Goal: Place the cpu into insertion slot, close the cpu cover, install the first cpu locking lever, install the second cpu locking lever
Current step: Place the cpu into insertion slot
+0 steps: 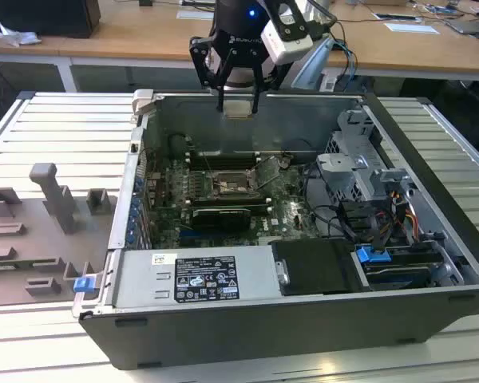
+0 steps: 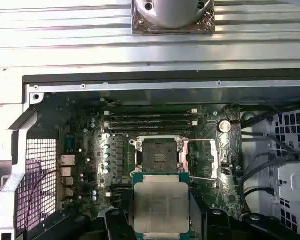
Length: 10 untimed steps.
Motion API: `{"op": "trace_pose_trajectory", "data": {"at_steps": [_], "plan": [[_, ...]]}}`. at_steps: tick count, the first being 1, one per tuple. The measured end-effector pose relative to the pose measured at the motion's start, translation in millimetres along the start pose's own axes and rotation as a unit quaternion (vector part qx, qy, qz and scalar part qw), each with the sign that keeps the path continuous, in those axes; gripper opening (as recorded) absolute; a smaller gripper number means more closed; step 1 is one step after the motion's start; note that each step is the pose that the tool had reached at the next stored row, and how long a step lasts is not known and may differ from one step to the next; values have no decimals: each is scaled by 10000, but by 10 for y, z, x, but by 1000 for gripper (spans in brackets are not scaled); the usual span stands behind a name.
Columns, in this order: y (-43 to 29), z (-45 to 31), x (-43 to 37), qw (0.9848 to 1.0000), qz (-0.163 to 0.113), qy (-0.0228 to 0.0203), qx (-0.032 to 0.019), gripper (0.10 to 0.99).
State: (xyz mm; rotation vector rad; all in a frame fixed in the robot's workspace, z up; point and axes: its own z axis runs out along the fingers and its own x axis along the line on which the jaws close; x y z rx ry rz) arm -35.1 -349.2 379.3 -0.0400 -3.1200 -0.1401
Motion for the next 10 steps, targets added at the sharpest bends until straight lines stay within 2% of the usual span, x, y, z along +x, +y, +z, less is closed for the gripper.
{"op": "trace_pose_trajectory", "data": {"at_steps": [8,10], "plan": [[0,1,0,9998,208,-19,-3,537],[-1,9,-2,9997,229,-22,10,537]]}}
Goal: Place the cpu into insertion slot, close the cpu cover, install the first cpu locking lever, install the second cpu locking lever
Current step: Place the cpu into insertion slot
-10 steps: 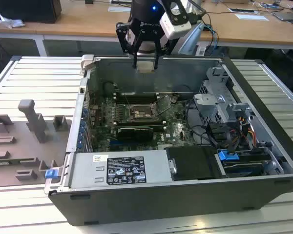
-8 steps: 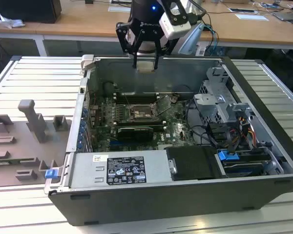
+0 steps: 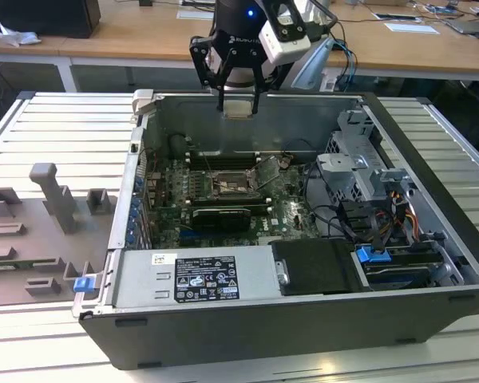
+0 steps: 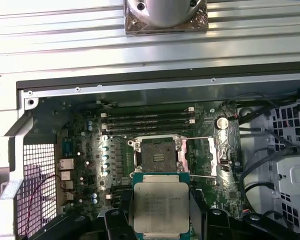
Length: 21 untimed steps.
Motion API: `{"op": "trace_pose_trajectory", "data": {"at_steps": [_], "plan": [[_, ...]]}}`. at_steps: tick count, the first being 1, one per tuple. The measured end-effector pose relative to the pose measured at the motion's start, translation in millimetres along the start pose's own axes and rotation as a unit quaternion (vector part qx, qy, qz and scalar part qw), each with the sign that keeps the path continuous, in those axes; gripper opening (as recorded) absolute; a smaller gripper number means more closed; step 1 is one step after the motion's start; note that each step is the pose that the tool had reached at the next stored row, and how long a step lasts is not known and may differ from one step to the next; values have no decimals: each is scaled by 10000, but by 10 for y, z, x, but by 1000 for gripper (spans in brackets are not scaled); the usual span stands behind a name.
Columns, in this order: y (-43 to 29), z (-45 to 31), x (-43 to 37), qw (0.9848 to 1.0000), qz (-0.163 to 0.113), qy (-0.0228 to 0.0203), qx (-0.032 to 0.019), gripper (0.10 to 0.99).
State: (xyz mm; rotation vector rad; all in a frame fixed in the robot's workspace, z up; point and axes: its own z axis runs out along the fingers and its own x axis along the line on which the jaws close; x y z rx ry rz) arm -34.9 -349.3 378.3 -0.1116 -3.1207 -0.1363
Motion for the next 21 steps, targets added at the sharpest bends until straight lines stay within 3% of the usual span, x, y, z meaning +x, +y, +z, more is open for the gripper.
{"op": "trace_pose_trajectory", "data": {"at_steps": [2,5,11,14,19,21], "plan": [[1,7,-1,10000,5,-2,46,537],[1,11,-2,9996,266,-24,42,537],[0,14,-3,9975,698,-59,35,537],[1,14,-3,9959,897,-75,31,537],[3,18,-8,9908,1347,-113,25,537],[3,18,-8,9896,1430,-120,24,537]]}}
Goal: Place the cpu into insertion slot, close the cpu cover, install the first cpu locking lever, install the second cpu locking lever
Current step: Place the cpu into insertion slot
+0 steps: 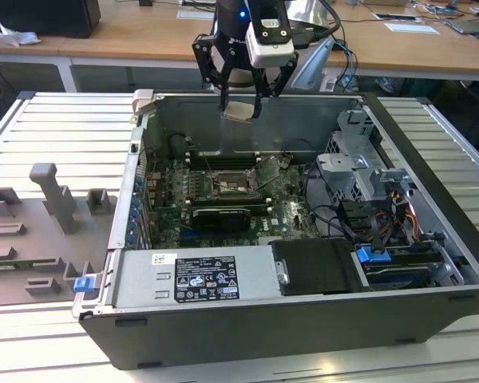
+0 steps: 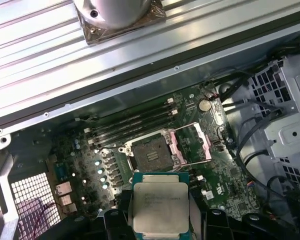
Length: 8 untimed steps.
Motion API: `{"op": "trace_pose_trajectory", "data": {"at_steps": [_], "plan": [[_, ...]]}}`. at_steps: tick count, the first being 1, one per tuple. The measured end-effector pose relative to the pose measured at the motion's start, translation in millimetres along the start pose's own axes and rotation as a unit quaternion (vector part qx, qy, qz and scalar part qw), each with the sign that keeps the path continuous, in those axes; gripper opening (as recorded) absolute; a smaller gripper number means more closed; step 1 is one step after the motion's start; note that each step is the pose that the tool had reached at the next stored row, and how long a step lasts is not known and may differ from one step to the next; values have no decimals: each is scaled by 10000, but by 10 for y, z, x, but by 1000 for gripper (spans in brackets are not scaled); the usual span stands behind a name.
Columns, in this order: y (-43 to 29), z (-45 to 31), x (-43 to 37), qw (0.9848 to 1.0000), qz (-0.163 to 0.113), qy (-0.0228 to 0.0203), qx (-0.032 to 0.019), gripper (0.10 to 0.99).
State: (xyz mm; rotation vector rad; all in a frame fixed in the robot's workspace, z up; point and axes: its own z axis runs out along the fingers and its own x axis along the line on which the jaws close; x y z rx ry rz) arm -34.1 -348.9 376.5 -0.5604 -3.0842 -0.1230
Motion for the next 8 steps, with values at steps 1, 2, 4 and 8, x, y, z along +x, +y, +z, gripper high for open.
{"op": "trace_pose_trajectory", "data": {"at_steps": [1,2,4,8], "plan": [[1,1,0,10000,91,-7,-1,537],[1,1,0,9999,149,-11,-2,537],[1,3,0,9994,347,-27,-6,537],[2,8,0,9983,581,-44,-11,537]]}}
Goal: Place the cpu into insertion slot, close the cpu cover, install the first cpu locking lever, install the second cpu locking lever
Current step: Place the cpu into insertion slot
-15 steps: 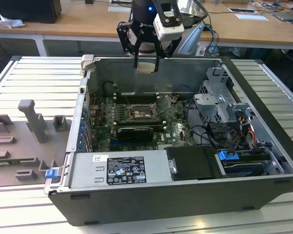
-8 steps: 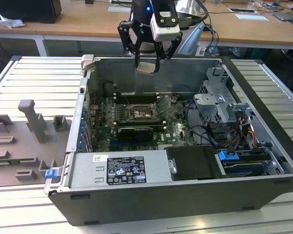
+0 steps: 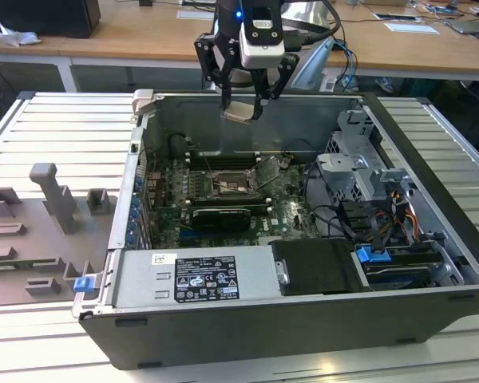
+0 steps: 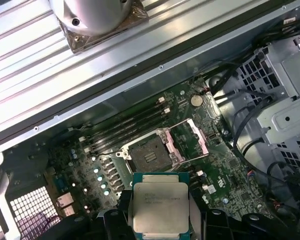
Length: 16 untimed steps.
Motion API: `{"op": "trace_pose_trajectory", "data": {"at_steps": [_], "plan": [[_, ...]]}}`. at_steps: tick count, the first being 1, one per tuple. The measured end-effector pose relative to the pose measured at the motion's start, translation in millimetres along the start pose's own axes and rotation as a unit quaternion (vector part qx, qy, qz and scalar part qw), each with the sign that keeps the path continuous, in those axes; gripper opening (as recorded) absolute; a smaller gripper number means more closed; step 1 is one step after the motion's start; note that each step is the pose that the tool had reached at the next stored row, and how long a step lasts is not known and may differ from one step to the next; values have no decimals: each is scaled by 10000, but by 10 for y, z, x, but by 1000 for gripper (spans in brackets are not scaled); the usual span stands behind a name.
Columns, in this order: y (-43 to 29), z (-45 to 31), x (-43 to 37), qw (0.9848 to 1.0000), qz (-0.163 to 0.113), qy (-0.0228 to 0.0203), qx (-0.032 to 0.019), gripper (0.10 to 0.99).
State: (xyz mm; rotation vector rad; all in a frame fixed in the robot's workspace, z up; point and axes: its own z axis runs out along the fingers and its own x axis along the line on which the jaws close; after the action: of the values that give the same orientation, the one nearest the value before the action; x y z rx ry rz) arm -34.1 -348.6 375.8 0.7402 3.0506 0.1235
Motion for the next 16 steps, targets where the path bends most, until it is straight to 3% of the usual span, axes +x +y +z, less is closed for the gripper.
{"op": "trace_pose_trajectory", "data": {"at_steps": [9,16], "plan": [[3,8,2,9992,387,-30,-6,537],[3,15,2,9975,702,-54,-12,537]]}}
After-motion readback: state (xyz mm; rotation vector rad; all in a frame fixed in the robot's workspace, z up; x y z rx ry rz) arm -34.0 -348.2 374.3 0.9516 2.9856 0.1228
